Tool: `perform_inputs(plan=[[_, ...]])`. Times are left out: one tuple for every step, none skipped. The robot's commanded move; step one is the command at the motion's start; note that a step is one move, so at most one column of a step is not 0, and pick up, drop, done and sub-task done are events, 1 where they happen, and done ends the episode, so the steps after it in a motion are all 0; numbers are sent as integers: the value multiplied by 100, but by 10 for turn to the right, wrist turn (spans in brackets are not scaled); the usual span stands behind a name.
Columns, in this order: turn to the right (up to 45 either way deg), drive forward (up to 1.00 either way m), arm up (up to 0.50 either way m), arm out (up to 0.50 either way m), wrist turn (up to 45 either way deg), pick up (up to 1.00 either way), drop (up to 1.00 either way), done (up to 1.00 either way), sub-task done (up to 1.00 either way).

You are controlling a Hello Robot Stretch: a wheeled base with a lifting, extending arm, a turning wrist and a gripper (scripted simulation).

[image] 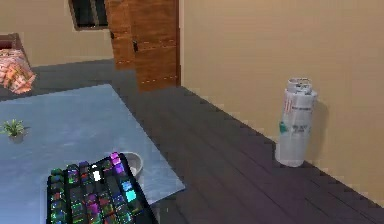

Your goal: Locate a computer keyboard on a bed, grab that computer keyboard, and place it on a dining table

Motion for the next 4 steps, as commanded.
perform_inputs(plan=[[450, 0, 0, 0, 0, 0, 0, 0, 0], [60, 0, 0, 0, 0, 0, 0, 0, 0], [0, 80, 0, 0, 0, 0, 0, 0, 0], [-330, 0, 0, 0, 0, 0, 0, 0, 0]])
